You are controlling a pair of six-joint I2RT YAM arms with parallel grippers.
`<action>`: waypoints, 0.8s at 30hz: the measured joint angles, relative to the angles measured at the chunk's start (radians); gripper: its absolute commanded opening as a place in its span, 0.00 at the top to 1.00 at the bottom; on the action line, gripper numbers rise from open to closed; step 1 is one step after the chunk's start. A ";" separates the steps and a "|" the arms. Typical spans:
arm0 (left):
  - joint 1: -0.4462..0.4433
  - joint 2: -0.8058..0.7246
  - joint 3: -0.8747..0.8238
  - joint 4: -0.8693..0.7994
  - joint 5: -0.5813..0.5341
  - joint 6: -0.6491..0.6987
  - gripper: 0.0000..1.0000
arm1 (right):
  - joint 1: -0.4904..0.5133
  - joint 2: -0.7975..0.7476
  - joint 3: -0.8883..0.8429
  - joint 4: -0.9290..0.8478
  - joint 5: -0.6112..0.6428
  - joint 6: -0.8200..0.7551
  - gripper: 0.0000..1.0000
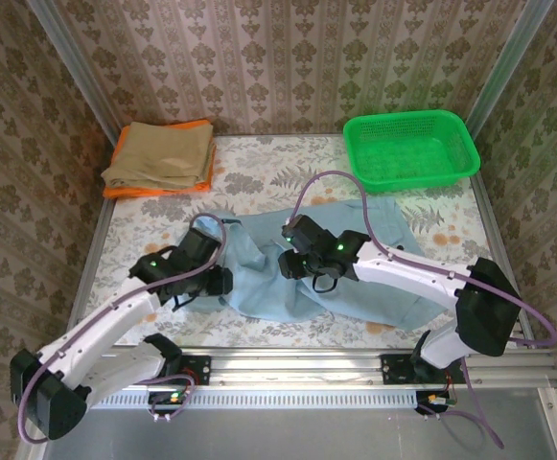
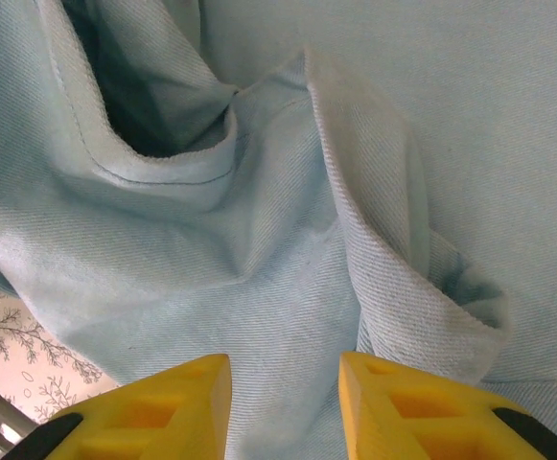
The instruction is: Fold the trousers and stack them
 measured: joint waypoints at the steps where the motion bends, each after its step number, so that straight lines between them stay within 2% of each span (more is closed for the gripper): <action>1: -0.002 0.009 -0.017 0.019 0.000 -0.013 0.63 | 0.000 0.001 0.000 0.004 0.000 0.000 0.63; 2: -0.002 0.018 -0.039 0.050 0.002 -0.029 0.62 | -0.003 0.001 0.000 0.007 0.000 0.000 0.64; 6: 0.000 0.046 -0.115 0.137 -0.009 -0.082 0.50 | -0.009 0.001 -0.008 0.022 0.000 0.001 0.64; 11: 0.011 0.078 -0.137 0.147 -0.076 -0.106 0.47 | -0.022 0.001 -0.033 0.027 0.000 0.001 0.63; 14: 0.048 0.084 -0.137 0.161 -0.098 -0.097 0.60 | -0.026 0.001 -0.043 0.027 0.000 0.000 0.63; 18: 0.119 0.121 -0.137 0.185 -0.111 -0.057 0.86 | -0.033 0.000 -0.047 0.027 0.000 0.001 0.64; 24: 0.185 0.127 -0.084 0.161 -0.097 0.014 0.87 | -0.043 -0.012 -0.064 0.027 0.000 0.000 0.64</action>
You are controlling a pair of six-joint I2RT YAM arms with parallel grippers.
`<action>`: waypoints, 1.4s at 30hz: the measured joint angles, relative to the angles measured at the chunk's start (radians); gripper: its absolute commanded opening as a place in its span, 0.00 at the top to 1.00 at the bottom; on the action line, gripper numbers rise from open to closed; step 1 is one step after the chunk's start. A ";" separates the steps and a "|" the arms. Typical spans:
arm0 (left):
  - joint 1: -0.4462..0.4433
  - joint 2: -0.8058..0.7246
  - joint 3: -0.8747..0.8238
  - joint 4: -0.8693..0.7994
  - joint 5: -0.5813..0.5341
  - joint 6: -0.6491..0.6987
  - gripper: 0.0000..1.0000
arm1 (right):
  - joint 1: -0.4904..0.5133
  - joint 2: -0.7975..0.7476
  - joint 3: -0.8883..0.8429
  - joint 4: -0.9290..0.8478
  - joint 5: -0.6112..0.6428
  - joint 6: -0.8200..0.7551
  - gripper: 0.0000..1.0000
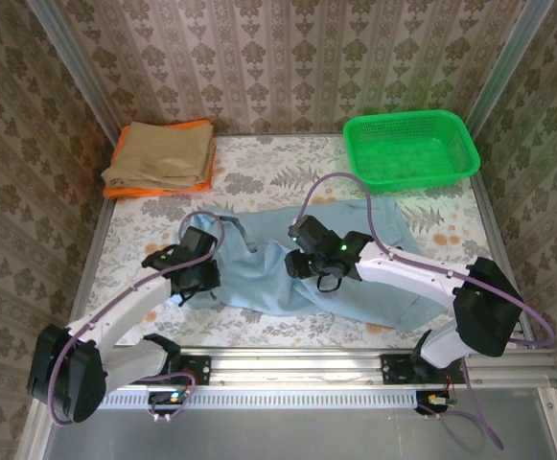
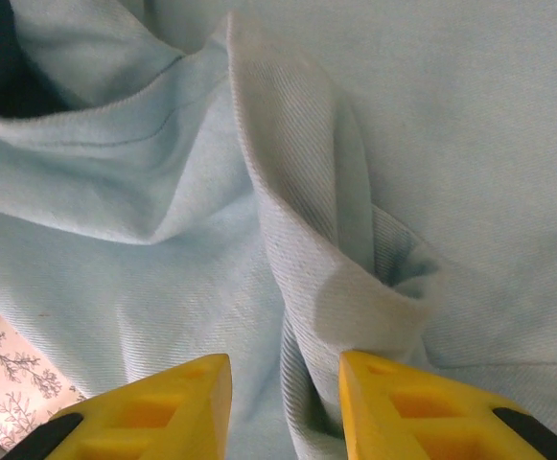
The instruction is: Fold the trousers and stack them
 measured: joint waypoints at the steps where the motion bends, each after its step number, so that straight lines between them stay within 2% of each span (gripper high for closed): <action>1: 0.005 -0.001 0.018 -0.010 0.002 0.012 0.87 | -0.003 -0.003 -0.003 0.000 0.000 0.000 0.64; 3: 0.018 -0.012 0.062 -0.039 0.008 0.042 0.85 | -0.012 -0.006 -0.008 0.000 0.000 0.000 0.64; 8: 0.076 -0.060 0.113 -0.069 0.045 0.100 0.61 | -0.022 -0.006 -0.011 0.000 0.000 -0.001 0.63; 11: 0.097 -0.057 0.118 -0.073 0.066 0.130 0.58 | -0.023 -0.006 -0.011 0.000 0.000 -0.001 0.63; 13: 0.115 -0.035 0.123 -0.090 0.079 0.136 0.80 | -0.023 -0.006 -0.011 0.000 0.000 -0.001 0.63; 14: 0.133 -0.020 0.127 -0.094 0.087 0.129 0.84 | -0.023 -0.006 -0.011 0.000 0.000 -0.001 0.64; 16: 0.146 -0.011 0.127 -0.079 0.106 0.108 0.84 | -0.023 -0.006 -0.011 0.000 0.000 -0.001 0.63; 21: 0.070 -0.006 0.111 -0.050 0.107 0.076 0.82 | -0.023 -0.007 -0.011 0.002 -0.001 -0.001 0.63; 22: 0.070 0.001 0.105 -0.044 0.103 0.076 0.94 | -0.023 -0.007 -0.011 0.002 -0.001 -0.003 0.63; 23: 0.070 0.010 0.100 -0.040 0.097 0.076 1.00 | -0.023 -0.007 -0.011 0.002 -0.001 -0.003 0.64; 26: 0.071 0.032 0.101 -0.045 0.077 0.067 1.00 | -0.023 -0.008 -0.011 0.002 -0.001 -0.004 0.64; 29: 0.068 0.014 0.177 -0.138 0.050 0.080 1.00 | -0.024 -0.023 -0.011 0.002 -0.001 -0.005 0.64; 34: 0.094 -0.075 0.492 -0.323 0.046 0.156 1.00 | -0.044 -0.039 -0.016 0.002 -0.002 -0.008 0.64; 37: 0.118 -0.130 0.615 -0.397 0.081 0.200 1.00 | -0.069 -0.039 -0.025 0.000 -0.002 -0.008 0.64; 42: 0.173 -0.199 0.675 -0.489 0.217 0.227 1.00 | -0.110 -0.039 -0.026 -0.002 -0.002 -0.014 0.64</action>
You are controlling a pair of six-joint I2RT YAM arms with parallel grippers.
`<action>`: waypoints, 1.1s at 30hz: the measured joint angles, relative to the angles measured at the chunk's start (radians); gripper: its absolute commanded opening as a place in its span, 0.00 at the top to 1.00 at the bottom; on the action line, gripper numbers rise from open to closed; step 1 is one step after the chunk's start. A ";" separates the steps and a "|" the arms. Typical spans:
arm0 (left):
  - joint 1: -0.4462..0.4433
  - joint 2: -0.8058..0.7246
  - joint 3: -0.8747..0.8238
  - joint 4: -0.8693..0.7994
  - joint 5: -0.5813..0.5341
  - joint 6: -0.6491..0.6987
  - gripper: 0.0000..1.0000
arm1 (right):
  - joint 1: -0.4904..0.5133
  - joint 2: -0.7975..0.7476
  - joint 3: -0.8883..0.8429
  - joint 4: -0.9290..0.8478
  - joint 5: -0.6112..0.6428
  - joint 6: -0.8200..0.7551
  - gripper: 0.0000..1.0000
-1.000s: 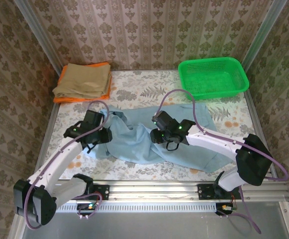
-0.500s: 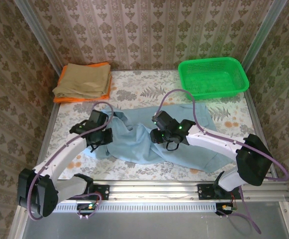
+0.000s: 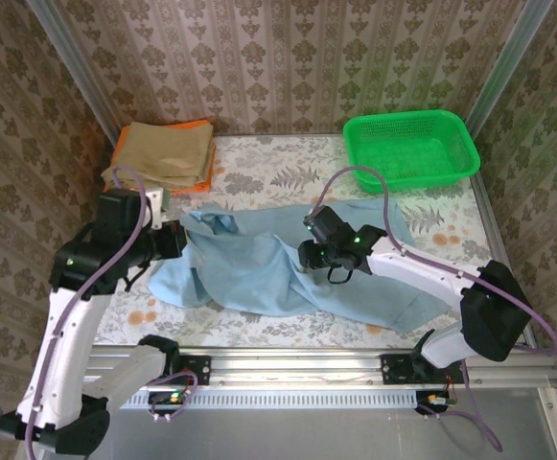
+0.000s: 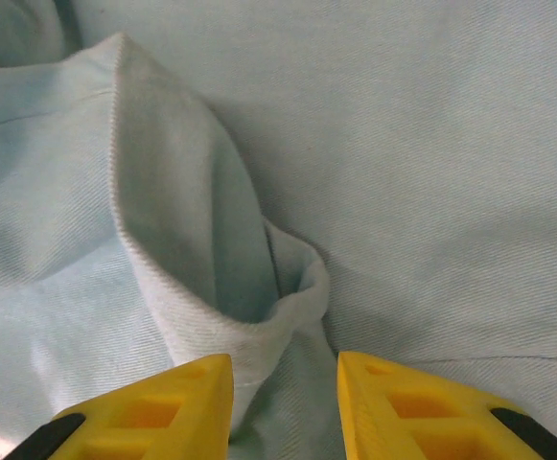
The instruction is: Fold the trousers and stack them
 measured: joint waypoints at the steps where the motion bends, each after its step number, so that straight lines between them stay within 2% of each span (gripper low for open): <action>1: 0.011 -0.013 0.011 -0.016 0.034 0.000 1.00 | -0.010 0.000 0.000 0.000 -0.001 -0.005 0.64; 5: 0.024 -0.031 0.142 -0.093 0.085 0.005 1.00 | -0.047 -0.014 0.000 -0.002 -0.007 -0.016 0.64; 10: 0.027 -0.001 0.412 -0.188 0.052 0.027 1.00 | -0.071 -0.041 0.000 -0.002 -0.011 -0.019 0.64; 14: 0.028 0.017 0.487 -0.260 0.041 0.041 1.00 | -0.079 -0.042 0.000 -0.003 -0.010 -0.019 0.64; 17: 0.028 0.009 0.389 -0.311 -0.026 0.029 1.00 | -0.095 -0.042 -0.003 -0.003 -0.010 -0.019 0.64; 24: 0.050 -0.113 -0.168 -0.266 -0.204 -0.141 0.99 | -0.163 -0.040 -0.003 -0.028 0.000 -0.019 0.62; 25: 0.069 -0.128 -0.216 -0.256 -0.224 -0.161 0.91 | -0.171 -0.038 0.000 -0.034 0.006 -0.020 0.61; 27: 0.127 -0.150 -0.276 -0.227 -0.247 -0.186 0.88 | -0.191 -0.033 0.010 -0.048 0.014 -0.020 0.56; 28: 0.166 -0.158 -0.298 -0.204 -0.249 -0.193 0.80 | -0.205 -0.031 0.016 -0.052 0.016 -0.023 0.56; 29: 0.200 -0.163 -0.312 -0.187 -0.245 -0.193 0.53 | -0.218 -0.030 0.020 -0.053 0.018 -0.026 0.55; 31: 0.298 -0.164 -0.344 -0.135 -0.212 -0.198 0.22 | -0.261 -0.030 0.026 -0.058 0.024 -0.032 0.50; 32: 0.332 -0.161 -0.355 -0.116 -0.193 -0.196 0.01 | -0.279 -0.030 0.028 -0.062 0.029 -0.034 0.48; 33: 0.370 -0.154 -0.358 -0.103 -0.171 -0.191 0.00 | -0.300 -0.027 0.030 -0.069 0.036 -0.039 0.47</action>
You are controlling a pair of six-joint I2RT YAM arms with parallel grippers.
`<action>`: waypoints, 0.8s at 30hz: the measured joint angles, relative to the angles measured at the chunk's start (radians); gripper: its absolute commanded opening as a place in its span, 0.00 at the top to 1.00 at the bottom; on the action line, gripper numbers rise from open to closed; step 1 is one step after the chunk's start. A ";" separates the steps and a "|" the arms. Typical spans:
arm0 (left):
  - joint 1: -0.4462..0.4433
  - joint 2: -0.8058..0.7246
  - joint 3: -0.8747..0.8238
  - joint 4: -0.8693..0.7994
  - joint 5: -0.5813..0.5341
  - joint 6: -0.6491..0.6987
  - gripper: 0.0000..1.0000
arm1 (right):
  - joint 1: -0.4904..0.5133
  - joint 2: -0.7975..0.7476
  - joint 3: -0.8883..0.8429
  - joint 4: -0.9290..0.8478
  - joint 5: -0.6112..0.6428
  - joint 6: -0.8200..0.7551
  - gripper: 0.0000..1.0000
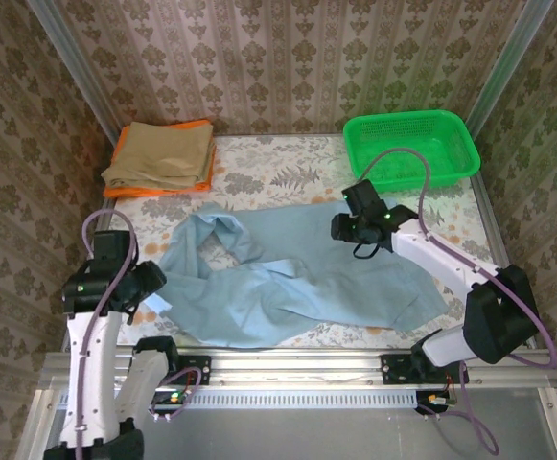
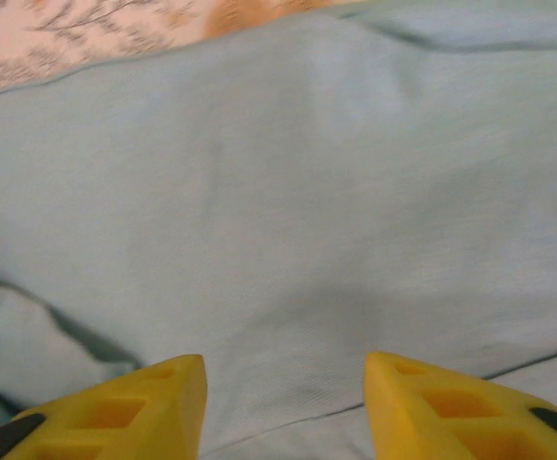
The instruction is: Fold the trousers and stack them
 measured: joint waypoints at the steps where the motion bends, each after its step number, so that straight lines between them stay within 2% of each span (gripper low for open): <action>1: 0.034 0.008 0.005 0.016 0.023 0.010 0.00 | -0.016 0.005 0.006 -0.008 0.005 -0.003 0.47; 3: 0.069 0.029 0.042 0.032 0.051 0.024 0.00 | -0.041 0.032 0.032 -0.029 0.026 -0.008 0.47; 7: 0.078 0.091 0.172 0.096 0.076 0.060 0.00 | -0.041 0.156 0.117 -0.039 0.046 -0.024 0.48; 8: 0.078 0.104 0.192 0.122 0.085 0.064 0.03 | -0.035 0.190 0.141 -0.045 0.048 -0.028 0.52; 10: 0.079 0.130 0.203 0.192 0.113 0.065 0.17 | -0.007 0.289 0.224 -0.068 0.049 -0.043 0.57; 12: 0.078 0.163 0.191 0.256 0.145 0.063 0.24 | 0.032 0.383 0.304 -0.075 0.049 -0.054 0.64; 13: 0.078 0.177 0.175 0.293 0.161 0.060 0.24 | 0.056 0.432 0.343 -0.077 0.048 -0.063 0.70; 16: 0.079 0.234 0.103 0.406 0.208 0.051 0.25 | 0.113 0.540 0.409 -0.085 0.044 -0.070 0.79; 20: 0.077 0.326 0.045 0.508 0.266 0.034 0.25 | 0.128 0.608 0.400 -0.111 0.018 -0.060 0.84; 24: 0.055 0.412 0.029 0.592 0.302 0.021 0.25 | 0.073 0.552 0.296 -0.074 -0.029 -0.026 0.86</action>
